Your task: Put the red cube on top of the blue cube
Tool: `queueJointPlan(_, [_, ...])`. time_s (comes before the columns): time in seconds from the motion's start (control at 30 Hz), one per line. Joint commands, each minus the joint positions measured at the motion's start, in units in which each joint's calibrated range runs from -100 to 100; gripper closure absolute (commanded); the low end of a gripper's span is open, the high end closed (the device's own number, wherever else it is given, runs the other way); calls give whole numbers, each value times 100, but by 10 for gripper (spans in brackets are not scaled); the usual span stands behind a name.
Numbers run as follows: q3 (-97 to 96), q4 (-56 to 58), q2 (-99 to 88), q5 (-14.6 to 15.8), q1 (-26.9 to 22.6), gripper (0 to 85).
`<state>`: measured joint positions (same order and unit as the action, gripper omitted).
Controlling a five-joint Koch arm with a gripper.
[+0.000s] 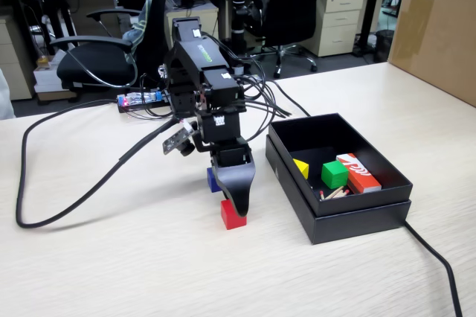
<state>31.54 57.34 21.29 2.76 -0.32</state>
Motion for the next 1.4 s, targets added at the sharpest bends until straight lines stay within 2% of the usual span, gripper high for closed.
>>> queueJointPlan(0.0, [618,-1,33,-34,10,383])
queueJointPlan(0.23, [708,-1,171,-68,39,386])
queueJointPlan(0.37, [672,-1,171,-98,49,432])
queueJointPlan(0.5, [627,163,171,-122,29,434])
queueJointPlan(0.53, [618,215,171,-122,24,456])
queueJointPlan(0.57, [609,232,171,-122,24,527])
queueJointPlan(0.7, [627,232,171,-117,34,642])
queueJointPlan(0.87, [645,232,229,-107,39,708])
queueJointPlan(0.97, [763,232,229,-54,59,846])
queueJointPlan(1.1, [790,284,-139,-5,63,846])
queueJointPlan(1.37, [173,456,-2468,59,24,846])
